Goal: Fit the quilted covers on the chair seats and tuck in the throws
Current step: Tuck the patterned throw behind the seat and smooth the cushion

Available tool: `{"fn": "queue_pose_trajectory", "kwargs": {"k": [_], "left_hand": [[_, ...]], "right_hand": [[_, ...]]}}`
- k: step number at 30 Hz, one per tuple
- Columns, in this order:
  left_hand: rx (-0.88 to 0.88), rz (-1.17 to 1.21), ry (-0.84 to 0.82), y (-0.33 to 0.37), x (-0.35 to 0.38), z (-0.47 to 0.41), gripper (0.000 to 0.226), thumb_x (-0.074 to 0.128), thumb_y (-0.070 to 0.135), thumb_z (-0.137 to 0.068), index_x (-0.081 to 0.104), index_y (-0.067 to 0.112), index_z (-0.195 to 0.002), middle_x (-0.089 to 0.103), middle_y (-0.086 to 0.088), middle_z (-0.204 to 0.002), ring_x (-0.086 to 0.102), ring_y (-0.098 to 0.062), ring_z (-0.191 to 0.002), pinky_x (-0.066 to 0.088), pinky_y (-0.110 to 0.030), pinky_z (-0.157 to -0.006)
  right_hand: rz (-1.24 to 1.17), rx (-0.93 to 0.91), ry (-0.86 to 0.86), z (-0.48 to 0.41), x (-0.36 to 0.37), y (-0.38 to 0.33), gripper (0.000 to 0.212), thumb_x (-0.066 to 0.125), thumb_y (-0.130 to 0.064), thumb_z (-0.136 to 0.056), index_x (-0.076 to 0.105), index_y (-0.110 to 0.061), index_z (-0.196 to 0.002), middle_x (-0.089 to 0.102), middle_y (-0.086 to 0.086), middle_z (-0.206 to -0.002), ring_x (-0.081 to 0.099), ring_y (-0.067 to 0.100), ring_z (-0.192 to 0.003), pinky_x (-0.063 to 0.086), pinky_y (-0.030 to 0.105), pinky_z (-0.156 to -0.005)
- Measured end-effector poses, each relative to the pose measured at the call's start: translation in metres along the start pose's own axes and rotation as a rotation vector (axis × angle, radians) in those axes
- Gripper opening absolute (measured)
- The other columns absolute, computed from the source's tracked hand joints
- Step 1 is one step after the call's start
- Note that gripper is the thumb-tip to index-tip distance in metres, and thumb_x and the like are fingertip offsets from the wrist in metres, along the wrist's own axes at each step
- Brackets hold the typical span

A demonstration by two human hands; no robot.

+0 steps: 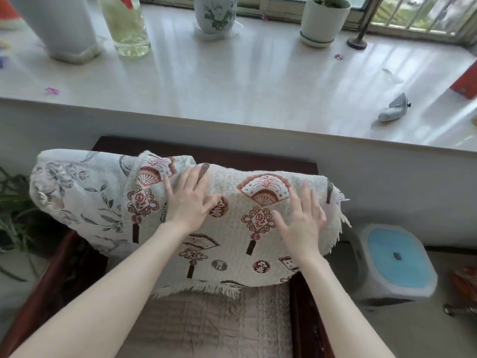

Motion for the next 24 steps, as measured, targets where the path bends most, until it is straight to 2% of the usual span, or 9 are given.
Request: {"fn": "queue_pose_trajectory", "kwargs": {"k": [3,8,10,13,15,17,19,21,24], "left_hand": [[-0.117,0.072,0.013,-0.040,-0.008,0.005,0.072,0.031,0.061,-0.095,0.010,0.026,-0.155,-0.003,-0.007,-0.163,-0.008,-0.025,-0.149,-0.010,-0.057,-0.113],[-0.301,0.232,0.024,-0.101,-0.015,0.002,0.076,0.038,0.056,-0.096,0.006,0.018,-0.155,-0.004,-0.011,-0.162,-0.008,-0.028,-0.148,-0.005,-0.052,-0.116],[-0.327,0.329,0.054,-0.117,-0.022,-0.003,0.077,0.042,0.052,-0.097,0.008,0.015,-0.154,0.002,-0.013,-0.162,0.000,-0.029,-0.148,0.002,-0.049,-0.117],[-0.325,0.481,0.112,-0.126,-0.036,-0.011,0.071,0.052,0.042,-0.096,0.020,0.010,-0.151,0.022,-0.014,-0.155,0.021,-0.029,-0.142,0.020,-0.042,-0.113],[-0.343,0.540,0.121,-0.132,-0.043,-0.016,0.062,0.057,0.037,-0.095,0.032,0.007,-0.143,0.034,-0.015,-0.143,0.037,-0.028,-0.129,0.033,-0.036,-0.100],[-0.417,0.587,0.088,-0.146,-0.044,-0.020,0.055,0.061,0.041,-0.092,0.043,0.005,-0.129,0.049,-0.011,-0.124,0.049,-0.026,-0.111,0.037,-0.033,-0.084],[-0.464,0.651,0.023,-0.152,-0.041,-0.022,0.047,0.064,0.044,-0.089,0.049,0.007,-0.114,0.054,-0.002,-0.103,0.052,-0.023,-0.096,0.038,-0.033,-0.078],[-0.445,0.726,-0.016,-0.152,-0.038,-0.026,0.030,0.066,0.041,-0.088,0.055,0.015,-0.095,0.051,0.002,-0.087,0.054,-0.023,-0.089,0.039,-0.033,-0.077],[-0.424,0.886,-0.009,-0.158,-0.037,-0.028,0.024,0.066,0.028,-0.089,0.050,0.012,-0.081,0.047,-0.004,-0.082,0.050,-0.023,-0.080,0.038,-0.034,-0.071]], "right_hand": [[-0.004,-0.052,-0.107,-0.019,0.024,-0.038,0.058,0.046,-0.045,-0.098,0.031,-0.026,-0.150,0.010,-0.005,-0.162,-0.005,0.015,-0.149,-0.008,0.035,-0.115],[0.023,-0.097,-0.267,-0.036,0.067,-0.094,0.058,0.039,-0.052,-0.099,0.026,-0.031,-0.152,0.011,-0.009,-0.162,-0.006,0.015,-0.149,-0.011,0.040,-0.115],[0.051,-0.103,-0.294,-0.045,0.080,-0.114,0.059,0.036,-0.053,-0.099,0.023,-0.030,-0.153,0.010,-0.009,-0.162,-0.006,0.017,-0.149,-0.012,0.044,-0.116],[0.055,-0.112,-0.298,-0.057,0.090,-0.138,0.061,0.033,-0.055,-0.099,0.023,-0.029,-0.153,0.017,-0.008,-0.161,0.002,0.017,-0.149,-0.011,0.046,-0.115],[0.039,-0.095,-0.291,-0.060,0.094,-0.151,0.062,0.034,-0.057,-0.098,0.025,-0.029,-0.152,0.024,-0.005,-0.157,0.008,0.018,-0.146,-0.005,0.045,-0.116],[0.059,-0.074,-0.298,-0.058,0.101,-0.158,0.064,0.034,-0.063,-0.095,0.027,-0.031,-0.150,0.026,0.000,-0.154,0.010,0.021,-0.143,-0.001,0.045,-0.116],[0.071,-0.040,-0.319,-0.052,0.108,-0.158,0.068,0.034,-0.069,-0.091,0.029,-0.033,-0.149,0.022,0.004,-0.152,0.005,0.024,-0.144,-0.007,0.050,-0.116],[0.035,-0.012,-0.348,-0.046,0.115,-0.154,0.072,0.037,-0.072,-0.088,0.027,-0.034,-0.149,0.013,0.005,-0.156,-0.004,0.024,-0.147,-0.018,0.052,-0.112],[-0.029,0.011,-0.385,-0.040,0.123,-0.152,0.079,0.038,-0.074,-0.086,0.017,-0.036,-0.152,-0.008,0.000,-0.163,-0.025,0.019,-0.145,-0.029,0.047,-0.106]]}}
Point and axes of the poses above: each hand's wrist, its own z-axis away from the middle knuckle, its own x-axis out of the palm, y = z × x, the point moved 9 cm from there along -z, towards the middle knuckle
